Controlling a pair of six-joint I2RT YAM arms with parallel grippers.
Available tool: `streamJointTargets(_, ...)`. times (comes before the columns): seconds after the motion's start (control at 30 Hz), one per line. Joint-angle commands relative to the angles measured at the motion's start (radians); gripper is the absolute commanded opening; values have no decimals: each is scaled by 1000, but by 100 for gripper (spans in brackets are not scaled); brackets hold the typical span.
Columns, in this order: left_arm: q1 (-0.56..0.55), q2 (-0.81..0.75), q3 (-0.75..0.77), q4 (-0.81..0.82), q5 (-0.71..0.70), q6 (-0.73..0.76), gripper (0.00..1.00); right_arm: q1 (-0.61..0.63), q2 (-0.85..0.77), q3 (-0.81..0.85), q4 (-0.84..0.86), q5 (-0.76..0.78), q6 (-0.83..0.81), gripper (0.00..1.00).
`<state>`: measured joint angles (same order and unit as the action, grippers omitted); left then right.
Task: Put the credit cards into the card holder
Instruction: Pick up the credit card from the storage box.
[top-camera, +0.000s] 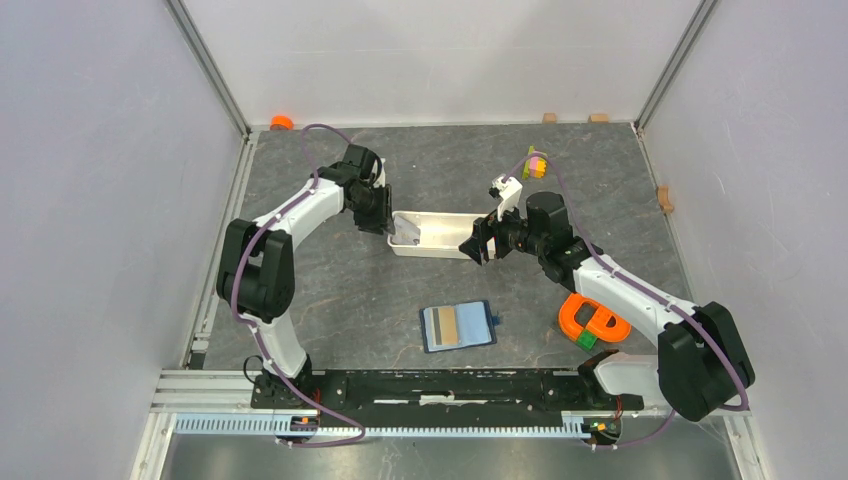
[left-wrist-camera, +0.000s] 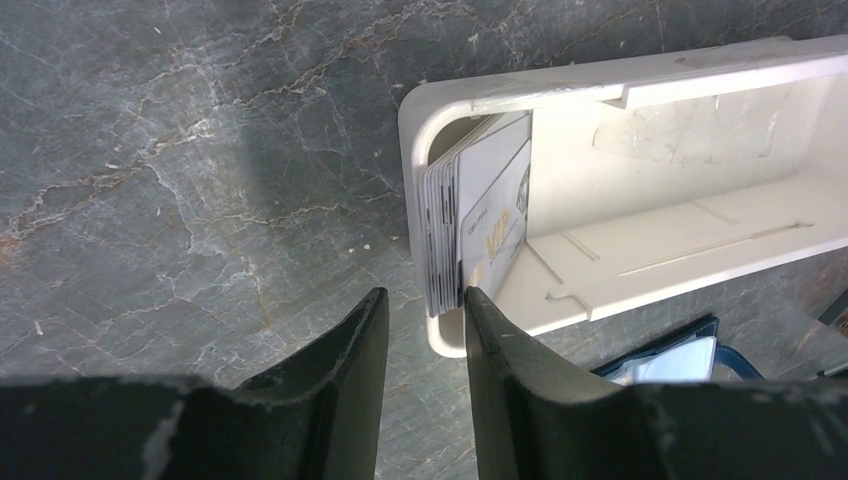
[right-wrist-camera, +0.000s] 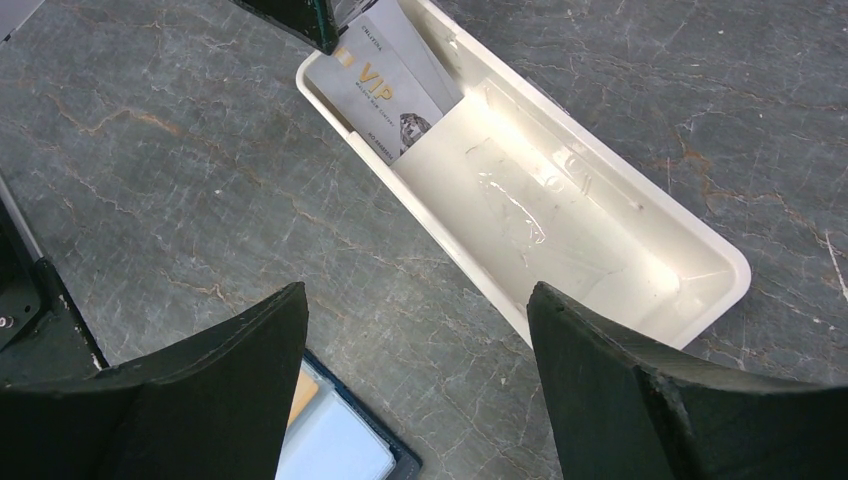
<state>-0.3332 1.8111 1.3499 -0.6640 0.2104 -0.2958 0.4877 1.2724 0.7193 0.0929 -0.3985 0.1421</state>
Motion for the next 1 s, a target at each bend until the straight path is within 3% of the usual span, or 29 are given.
streamJointTargets(0.0,5,-36,-15,2,28,28,48,-5,-21,0,15,10,-16,85)
streamJointTargets(0.03,5,-39,-22,14,53,20,55,-5,-21,-1,16,10,-15,85)
streamJointTargets(0.13,2,-40,-52,64,109,-10,63,-4,-19,-1,20,8,-14,85)
streamJointTargets(0.33,-12,12,-41,49,101,-11,66,-5,-15,-3,27,4,-10,85)
streamJointTargets(0.57,-13,-11,-47,28,4,-1,51,-5,-23,-11,28,6,-11,85)
streamJointTargets(0.97,-12,-64,-41,5,-81,24,43,-5,-29,-12,25,8,-10,85)
